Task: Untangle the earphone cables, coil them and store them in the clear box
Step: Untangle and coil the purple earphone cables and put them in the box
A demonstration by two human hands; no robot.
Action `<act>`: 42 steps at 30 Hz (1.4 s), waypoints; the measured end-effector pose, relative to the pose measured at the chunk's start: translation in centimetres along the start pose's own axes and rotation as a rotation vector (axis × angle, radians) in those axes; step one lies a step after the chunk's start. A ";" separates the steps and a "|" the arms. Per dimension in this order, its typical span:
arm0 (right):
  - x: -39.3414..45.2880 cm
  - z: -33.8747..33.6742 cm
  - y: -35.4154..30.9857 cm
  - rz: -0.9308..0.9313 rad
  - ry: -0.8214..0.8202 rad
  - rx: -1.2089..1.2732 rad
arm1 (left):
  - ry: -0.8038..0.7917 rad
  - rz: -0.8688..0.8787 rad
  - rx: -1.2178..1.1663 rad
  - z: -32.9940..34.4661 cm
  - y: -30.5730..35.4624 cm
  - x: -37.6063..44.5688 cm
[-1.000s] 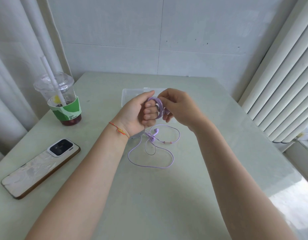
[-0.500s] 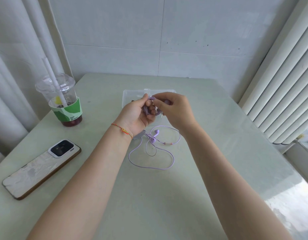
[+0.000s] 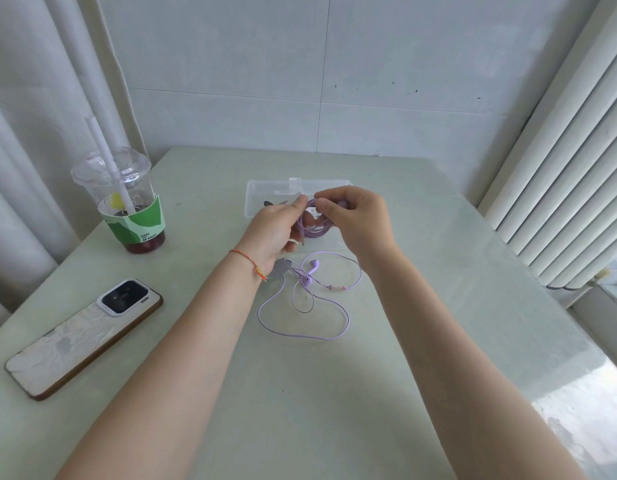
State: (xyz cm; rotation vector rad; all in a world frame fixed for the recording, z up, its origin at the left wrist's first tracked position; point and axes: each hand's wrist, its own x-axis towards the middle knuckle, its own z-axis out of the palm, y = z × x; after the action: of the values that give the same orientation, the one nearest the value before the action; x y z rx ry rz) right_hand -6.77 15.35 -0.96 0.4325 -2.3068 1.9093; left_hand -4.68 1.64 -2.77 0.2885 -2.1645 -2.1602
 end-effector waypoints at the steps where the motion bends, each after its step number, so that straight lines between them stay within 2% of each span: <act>1: 0.0 -0.1 0.1 -0.002 -0.002 -0.013 | 0.008 0.014 0.047 -0.1 0.1 0.0; 7: 0.3 -0.4 0.4 0.018 -0.039 -0.039 | 0.057 0.030 0.312 -1.5 1.5 -0.2; 9: 0.3 -0.2 0.7 0.036 -0.079 -0.066 | 0.062 0.046 0.564 -2.5 1.7 0.0; 12: -0.1 0.3 1.0 0.061 -0.136 -0.113 | -0.027 0.033 1.098 -4.0 1.4 -0.1; 14: -0.1 0.4 1.0 0.063 -0.152 -0.139 | -0.115 -0.009 1.242 -4.4 1.1 -0.5; 17: -0.1 0.3 1.1 0.057 -0.162 -0.148 | -0.224 -0.060 1.169 -4.5 0.5 -0.9; 19: -0.1 0.3 1.0 0.056 -0.171 -0.157 | -0.247 -0.058 1.201 -4.3 -0.2 -0.9; 22: -0.2 0.2 0.9 0.057 -0.173 -0.160 | -0.204 -0.003 1.287 -4.1 -0.7 -0.6; 31: 0.5 -1.1 0.5 0.054 -0.131 -0.149 | -0.123 0.110 1.344 -4.5 0.2 -0.9; 37: 0.7 -1.4 0.4 0.046 -0.123 -0.135 | -0.140 0.091 1.260 -4.5 0.3 -1.0; 42: 0.8 -1.5 0.2 0.051 -0.114 -0.111 | -0.057 0.145 1.256 -4.8 0.9 -1.0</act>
State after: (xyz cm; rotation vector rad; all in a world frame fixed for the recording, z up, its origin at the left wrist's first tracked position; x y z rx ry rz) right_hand -7.74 16.74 -0.68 0.4866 -2.5037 1.8119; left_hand -2.89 -2.92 -1.75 0.0935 -3.0988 -0.4814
